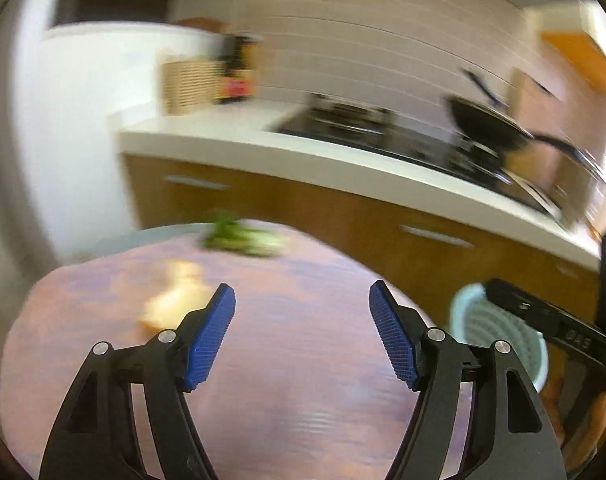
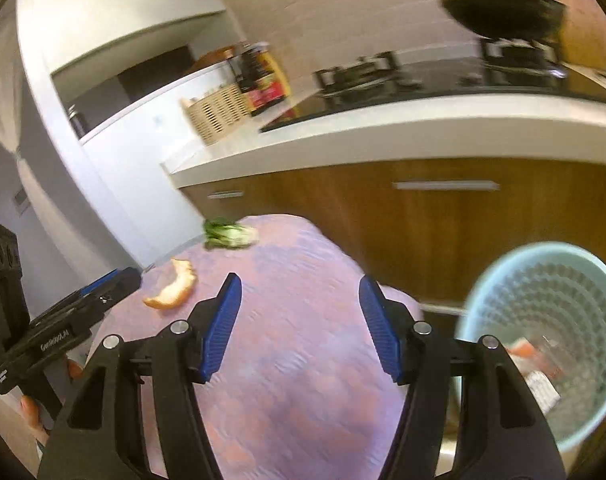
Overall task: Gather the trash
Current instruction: 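Move both grippers back over the table toward the bread crust and bok choy, then grasp the bread crust with the left gripper while the right gripper grasps the bok choy stalk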
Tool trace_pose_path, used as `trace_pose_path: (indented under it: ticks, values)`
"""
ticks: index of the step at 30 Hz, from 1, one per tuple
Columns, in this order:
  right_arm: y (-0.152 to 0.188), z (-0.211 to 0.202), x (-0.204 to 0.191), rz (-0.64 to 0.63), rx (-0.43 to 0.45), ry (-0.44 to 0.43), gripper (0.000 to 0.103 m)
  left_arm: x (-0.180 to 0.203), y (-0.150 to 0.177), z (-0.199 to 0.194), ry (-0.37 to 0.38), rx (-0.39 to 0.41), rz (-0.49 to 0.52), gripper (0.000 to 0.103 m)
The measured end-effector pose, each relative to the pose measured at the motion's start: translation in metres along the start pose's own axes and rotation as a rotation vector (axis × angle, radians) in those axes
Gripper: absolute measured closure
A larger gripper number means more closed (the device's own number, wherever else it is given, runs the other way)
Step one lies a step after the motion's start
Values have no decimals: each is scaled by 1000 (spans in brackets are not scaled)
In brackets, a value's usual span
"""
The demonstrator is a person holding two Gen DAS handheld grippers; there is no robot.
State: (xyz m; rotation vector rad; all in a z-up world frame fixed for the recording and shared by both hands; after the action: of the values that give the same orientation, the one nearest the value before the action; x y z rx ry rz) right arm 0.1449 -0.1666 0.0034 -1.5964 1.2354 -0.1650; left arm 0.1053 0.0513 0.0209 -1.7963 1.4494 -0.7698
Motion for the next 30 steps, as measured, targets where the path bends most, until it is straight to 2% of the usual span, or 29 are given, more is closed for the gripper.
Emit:
trace_pose_path:
  ticks: [2, 5, 8, 13, 15, 17, 18, 21, 24, 27, 28, 29, 30]
  values:
    - [-6, 27, -14, -41, -5, 13, 45, -42, -5, 14, -87, -9, -78, 35]
    - [-11, 70, -32, -99, -46, 12, 45, -85, -6, 38, -134, -49, -168, 35]
    - [-17, 107, -45, -156, -74, 12, 45, -106, 0, 64, -140, -99, -210, 35]
    - [-25, 163, -64, -277, -110, 7, 45, -109, 17, 96, -120, -173, -216, 36]
    - [-26, 182, -67, -316, -138, 2, 45, -105, 29, 108, -92, -229, -220, 42]
    - [-26, 203, -66, -344, -168, -14, 45, -106, 40, 113, -88, -268, -221, 54]
    - [-28, 211, -64, -352, -175, -17, 45, -106, 43, 115, -87, -282, -219, 54]
    - [-32, 235, -55, -373, -182, -8, 45, -102, 45, 113, -119, -267, -173, 54]
    - [-36, 250, -51, -353, -232, -40, 45, -97, 46, 115, -189, -263, -146, 73]
    - [-36, 260, -53, -364, -268, -69, 39, -88, 46, 114, -265, -245, -86, 81]
    - [-35, 265, -54, -371, -289, -73, 37, -89, 45, 114, -276, -241, -82, 86]
    - [-33, 271, -55, -375, -319, -81, 35, -90, 44, 114, -288, -237, -82, 93]
    - [-30, 278, -56, -374, -366, -94, 34, -91, 43, 112, -294, -232, -86, 94]
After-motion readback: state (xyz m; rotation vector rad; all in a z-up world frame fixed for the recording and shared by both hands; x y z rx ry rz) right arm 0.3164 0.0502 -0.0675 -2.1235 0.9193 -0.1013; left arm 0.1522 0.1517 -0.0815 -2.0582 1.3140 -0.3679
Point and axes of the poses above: each gripper's, at about its wrist camera, not at the fingertips, and z roughly the way its jaws point, x to its right, y to its underside, the point moved 4 cm from there along z, roughly the way its jaws point, and after that the axes turned 12 degrees about -y, right-handed, at the moved point
